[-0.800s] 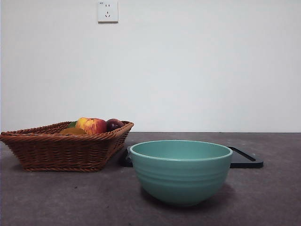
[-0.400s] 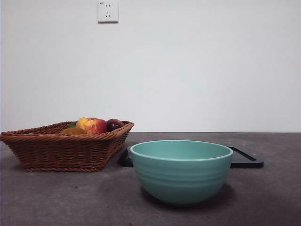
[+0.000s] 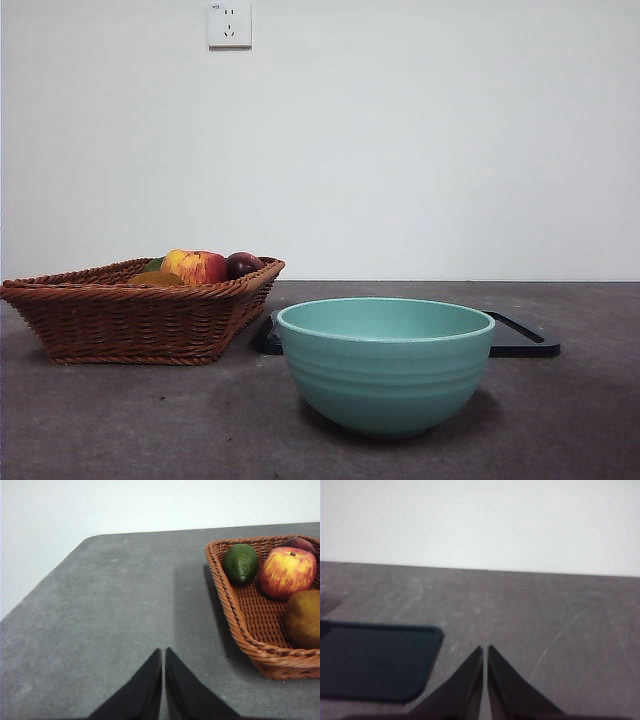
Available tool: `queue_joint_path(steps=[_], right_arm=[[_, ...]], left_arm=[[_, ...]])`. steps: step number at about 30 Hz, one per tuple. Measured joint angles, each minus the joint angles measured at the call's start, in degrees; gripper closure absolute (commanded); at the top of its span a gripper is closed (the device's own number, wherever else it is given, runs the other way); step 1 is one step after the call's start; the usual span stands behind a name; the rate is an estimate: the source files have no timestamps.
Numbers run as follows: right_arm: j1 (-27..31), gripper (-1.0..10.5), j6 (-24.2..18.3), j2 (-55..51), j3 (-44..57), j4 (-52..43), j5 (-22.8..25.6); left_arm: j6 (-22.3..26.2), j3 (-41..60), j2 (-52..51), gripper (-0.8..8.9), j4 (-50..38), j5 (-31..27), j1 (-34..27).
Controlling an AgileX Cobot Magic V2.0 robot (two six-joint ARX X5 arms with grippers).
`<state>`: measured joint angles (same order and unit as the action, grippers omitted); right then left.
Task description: Pick up the wifruite, put it on the bowl, pick up the plate, put it on desk
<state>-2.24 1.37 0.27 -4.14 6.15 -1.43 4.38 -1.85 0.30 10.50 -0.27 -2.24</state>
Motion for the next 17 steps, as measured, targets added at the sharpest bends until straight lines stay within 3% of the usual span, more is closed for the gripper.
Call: queue_joint_path(steps=[17], right_arm=[[-0.8,9.4,1.9,0.0,3.2,3.6,0.0]], left_arm=[[0.0,0.0,0.0,8.03,0.0,0.0,0.0]])
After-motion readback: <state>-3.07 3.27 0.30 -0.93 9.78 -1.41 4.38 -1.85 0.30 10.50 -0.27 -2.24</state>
